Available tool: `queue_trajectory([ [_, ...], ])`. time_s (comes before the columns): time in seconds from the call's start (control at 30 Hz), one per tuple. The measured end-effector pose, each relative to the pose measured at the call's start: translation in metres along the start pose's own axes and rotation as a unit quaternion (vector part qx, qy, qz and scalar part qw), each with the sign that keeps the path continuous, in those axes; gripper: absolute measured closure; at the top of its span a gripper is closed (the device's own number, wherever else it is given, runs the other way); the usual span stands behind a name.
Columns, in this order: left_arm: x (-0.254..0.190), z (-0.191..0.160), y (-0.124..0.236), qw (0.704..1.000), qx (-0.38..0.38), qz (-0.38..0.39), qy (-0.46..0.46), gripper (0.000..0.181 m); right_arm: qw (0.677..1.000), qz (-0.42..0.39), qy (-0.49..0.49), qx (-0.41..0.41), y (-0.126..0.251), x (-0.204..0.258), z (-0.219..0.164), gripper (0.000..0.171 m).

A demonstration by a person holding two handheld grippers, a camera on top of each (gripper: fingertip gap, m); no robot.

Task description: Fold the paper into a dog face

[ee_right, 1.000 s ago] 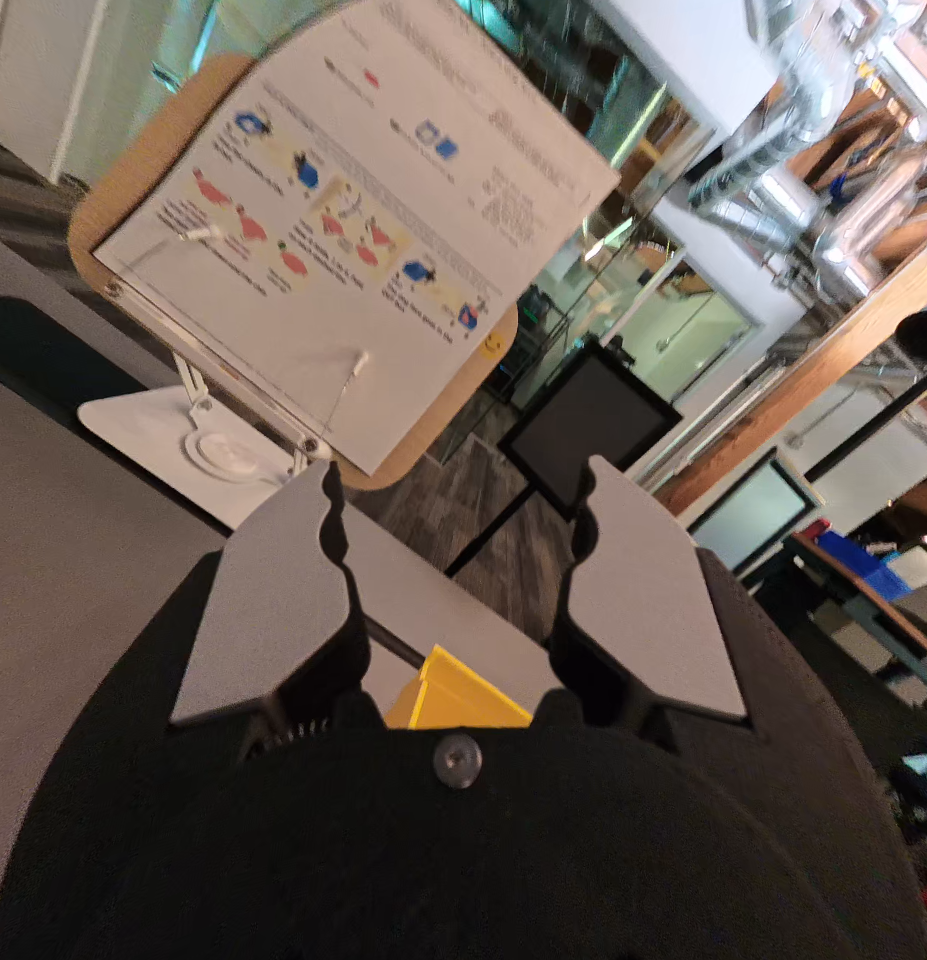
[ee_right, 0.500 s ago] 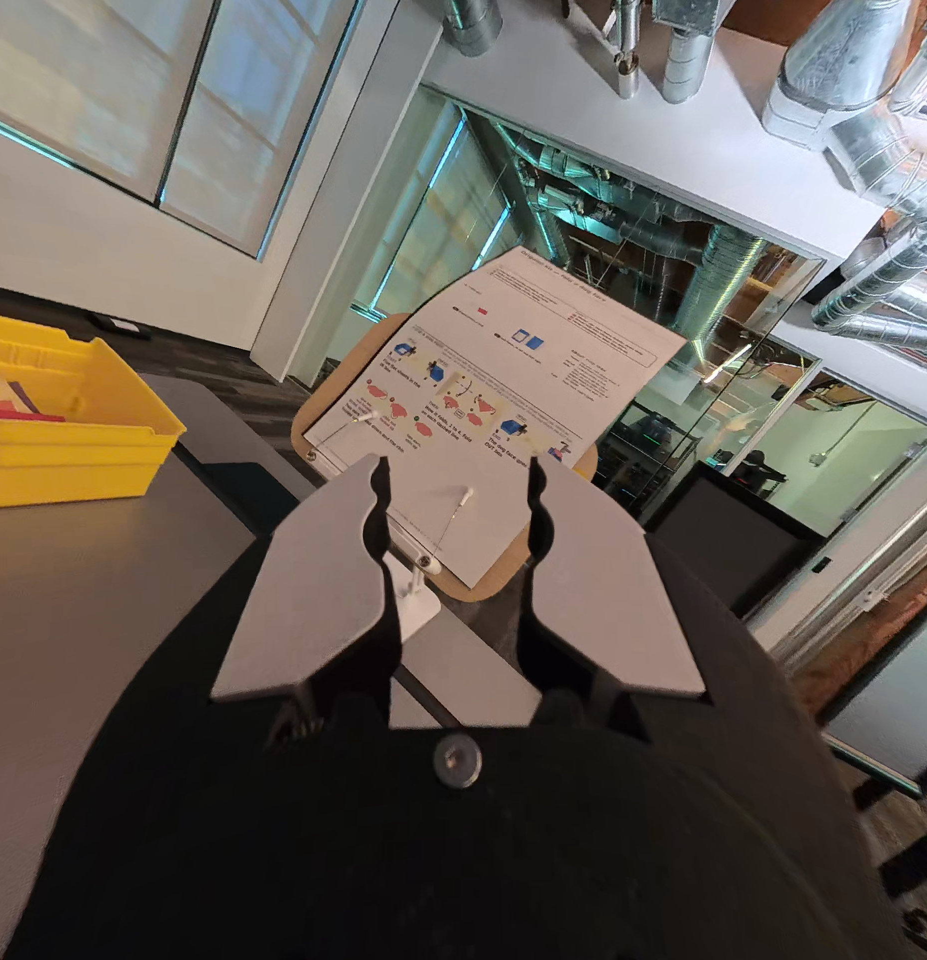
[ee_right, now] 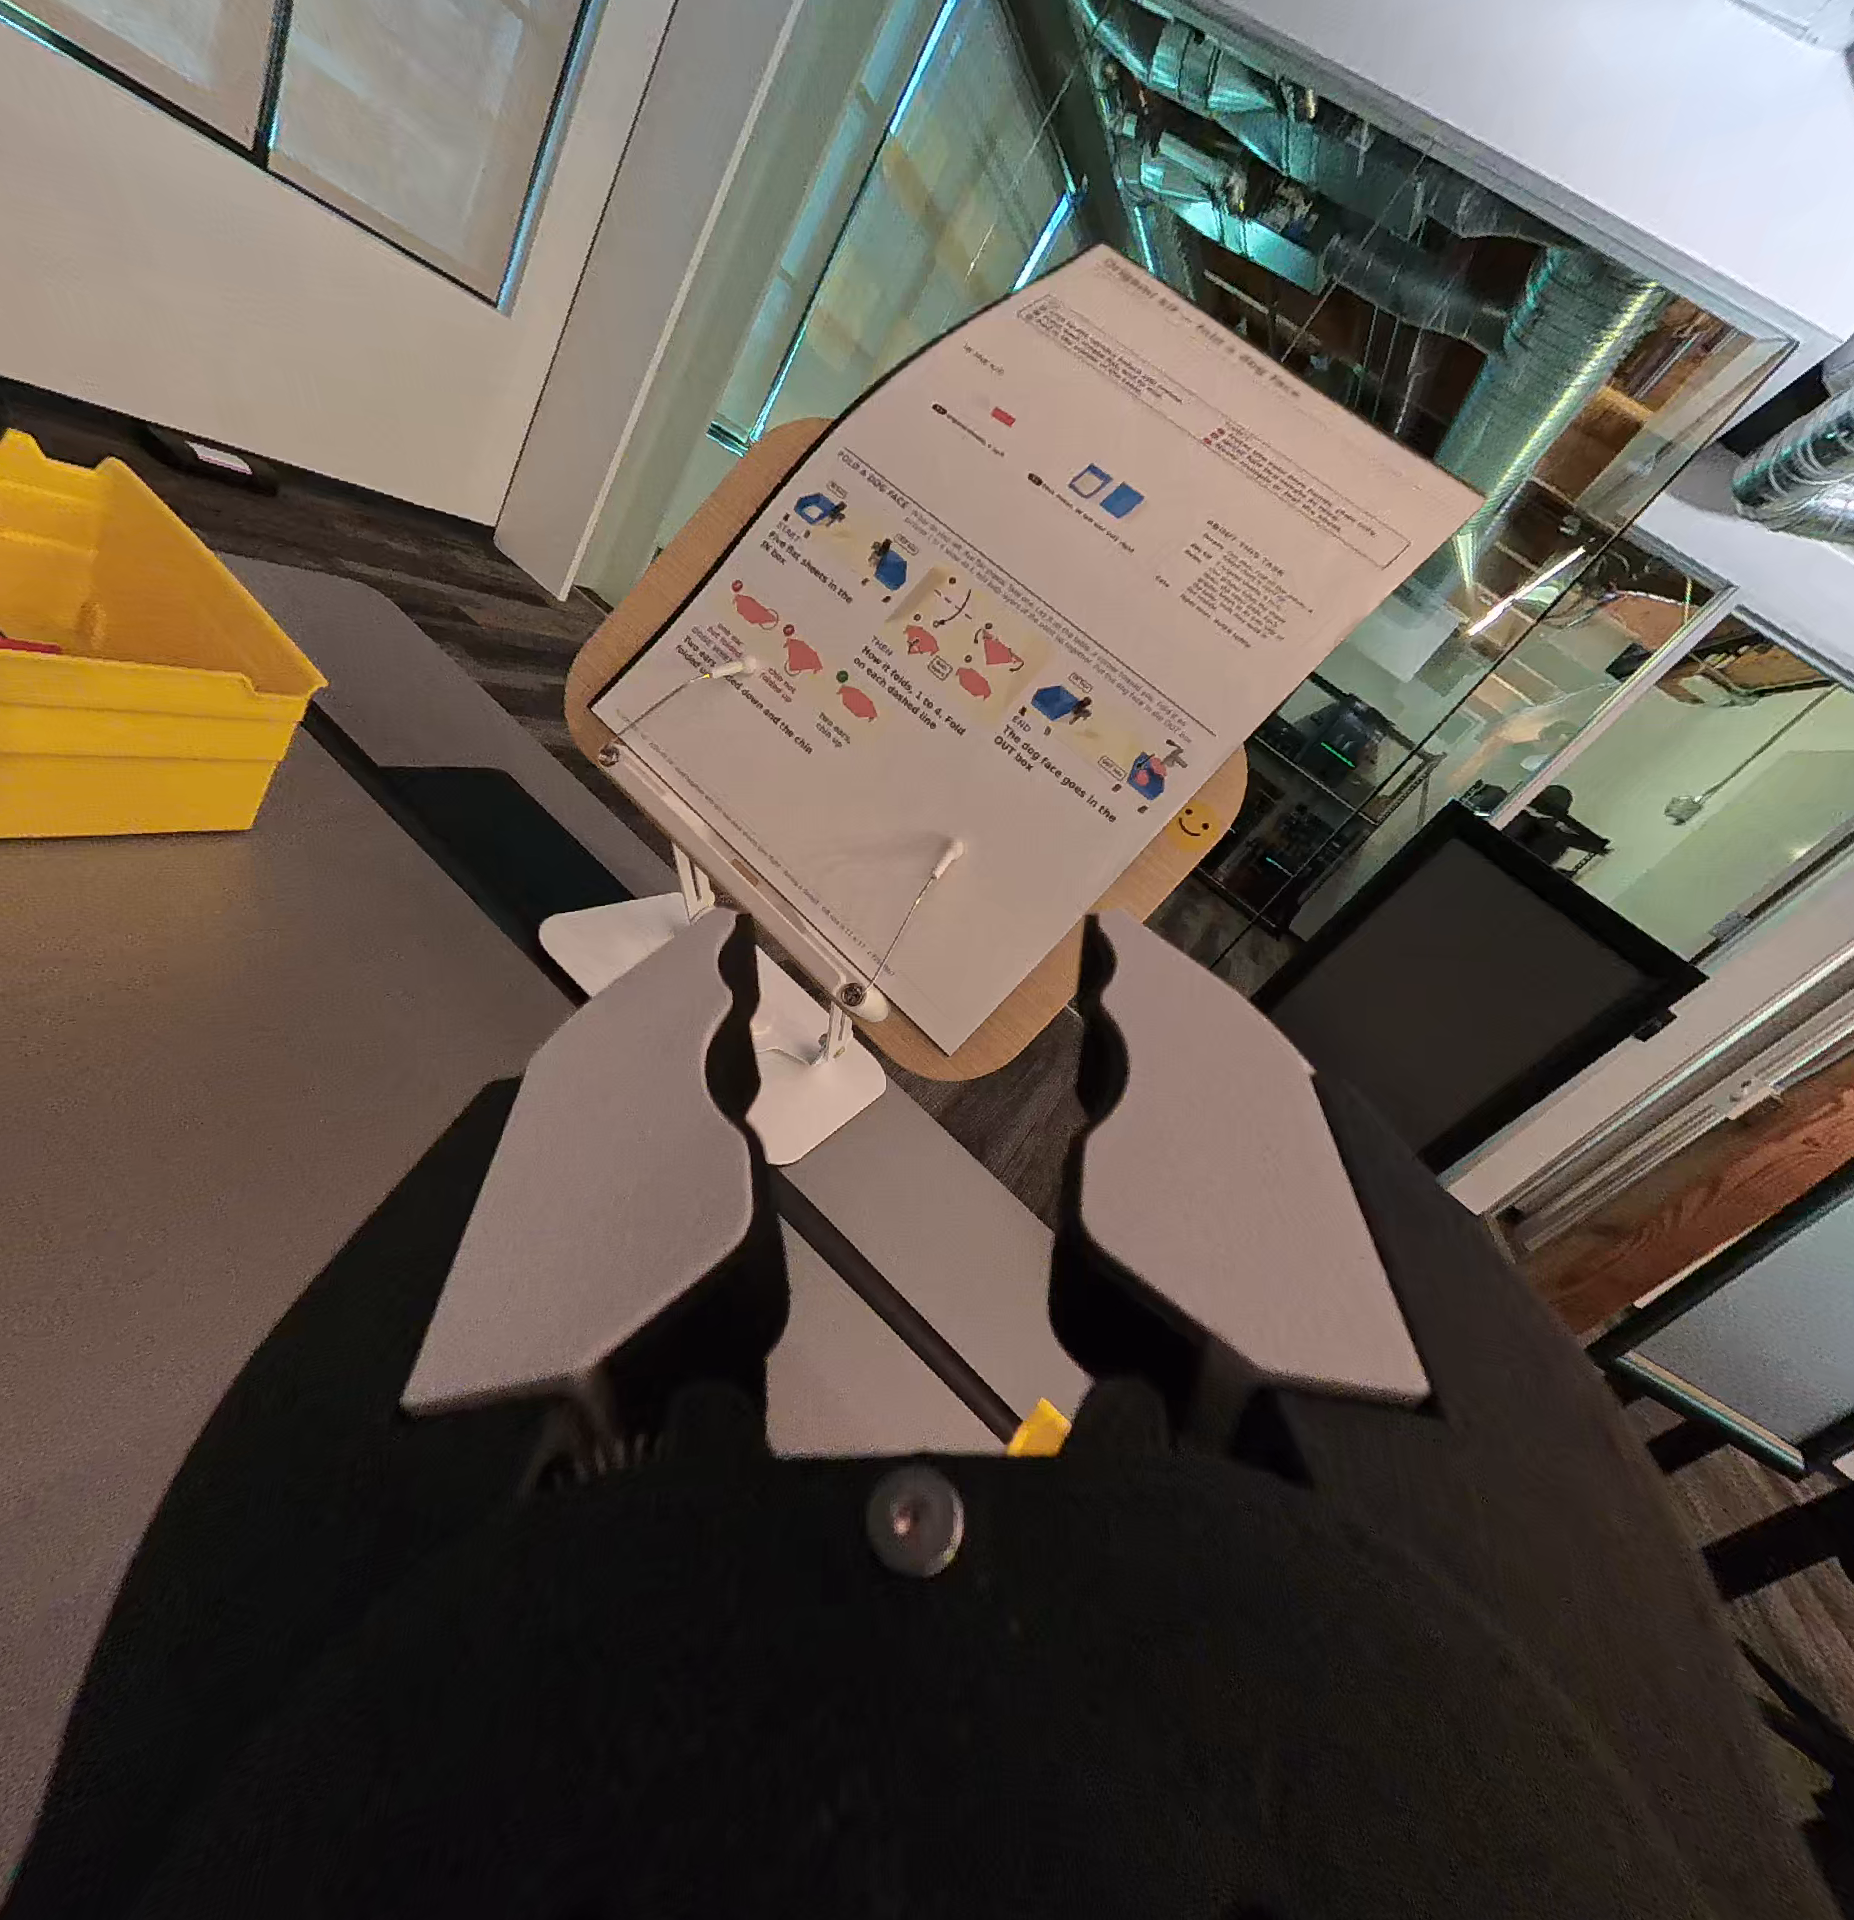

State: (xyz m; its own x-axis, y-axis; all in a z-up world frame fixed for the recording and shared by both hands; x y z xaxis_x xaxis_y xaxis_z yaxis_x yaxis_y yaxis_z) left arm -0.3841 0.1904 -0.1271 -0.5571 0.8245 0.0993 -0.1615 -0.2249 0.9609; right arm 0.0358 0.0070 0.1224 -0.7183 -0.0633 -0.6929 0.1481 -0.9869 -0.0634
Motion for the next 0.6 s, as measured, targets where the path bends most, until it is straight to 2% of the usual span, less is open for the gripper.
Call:
queue_trajectory([
  [0.3, 0.0005, -0.0028, -0.0096, 0.998, 0.021, -0.052, 0.041, 0.085, 1.000, -0.007, -0.006, 0.003, 0.0019, -0.0081, -0.0034, 0.110],
  [0.6, -0.0017, -0.0029, -0.0080, 0.997, 0.031, -0.050, 0.041, 0.089, 1.000, -0.008, 0.003, 0.007, 0.0015, -0.0065, -0.0030, 0.110],
])
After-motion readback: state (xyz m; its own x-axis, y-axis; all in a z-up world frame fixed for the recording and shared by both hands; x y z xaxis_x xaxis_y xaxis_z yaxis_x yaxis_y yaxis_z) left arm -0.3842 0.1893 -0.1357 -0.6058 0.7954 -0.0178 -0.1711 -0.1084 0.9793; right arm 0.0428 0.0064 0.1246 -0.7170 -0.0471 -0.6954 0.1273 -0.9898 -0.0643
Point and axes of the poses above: each gripper's, where its closed fingertips meet, y back along the fingers, z out of its top, x = y × z across the jaws, the point moved 2 cm from there along y, back along the fingers, and after that the axes turned 11 degrees about y, right-handed, at the moved point
